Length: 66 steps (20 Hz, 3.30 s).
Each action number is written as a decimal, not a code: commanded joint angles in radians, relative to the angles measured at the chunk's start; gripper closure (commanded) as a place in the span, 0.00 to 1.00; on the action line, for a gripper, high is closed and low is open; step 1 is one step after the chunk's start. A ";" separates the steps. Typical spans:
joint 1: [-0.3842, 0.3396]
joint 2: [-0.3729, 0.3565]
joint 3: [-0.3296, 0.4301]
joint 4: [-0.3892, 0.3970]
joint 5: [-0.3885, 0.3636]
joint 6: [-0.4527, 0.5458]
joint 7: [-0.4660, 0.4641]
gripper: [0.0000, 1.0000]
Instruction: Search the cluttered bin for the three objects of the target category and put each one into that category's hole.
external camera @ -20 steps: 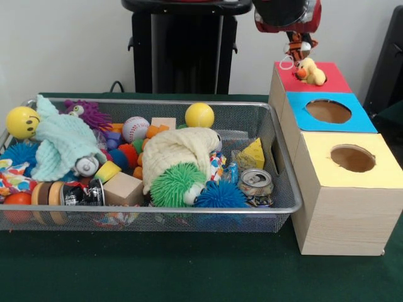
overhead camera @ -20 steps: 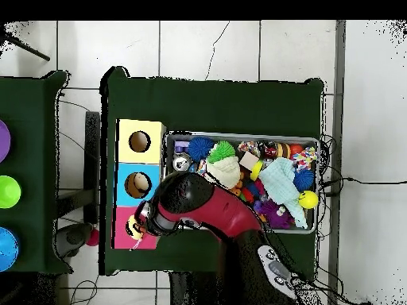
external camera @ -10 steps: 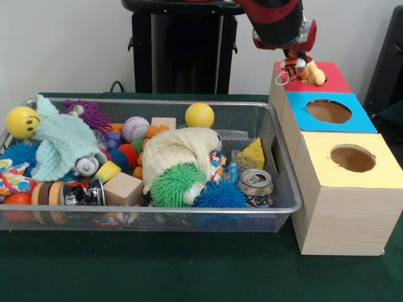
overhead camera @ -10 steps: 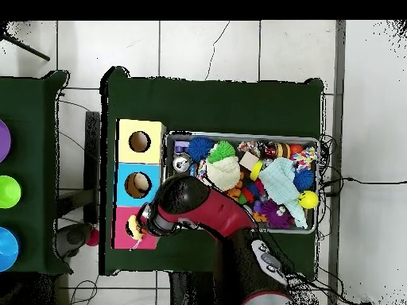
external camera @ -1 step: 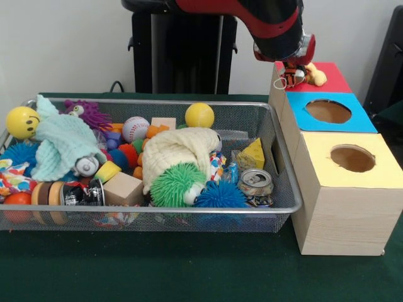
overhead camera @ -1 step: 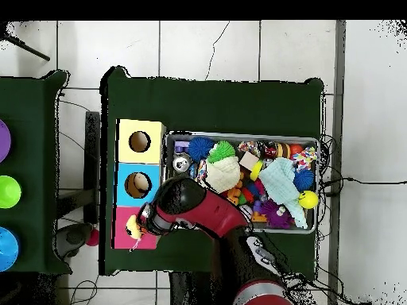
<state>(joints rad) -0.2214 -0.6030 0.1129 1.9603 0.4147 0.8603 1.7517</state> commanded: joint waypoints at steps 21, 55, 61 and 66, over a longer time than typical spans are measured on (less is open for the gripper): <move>0.107 0.216 -0.076 -0.162 0.018 -0.370 0.264 1.00; 0.247 0.163 -0.248 -0.307 -0.048 -0.148 0.226 1.00; 0.246 0.116 -0.250 -0.280 -0.042 -0.123 0.220 1.00; 0.242 0.070 -0.256 -0.267 -0.038 -0.063 0.222 1.00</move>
<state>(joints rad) 0.0695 -0.5588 -0.1469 1.7852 0.4004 0.9475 1.8135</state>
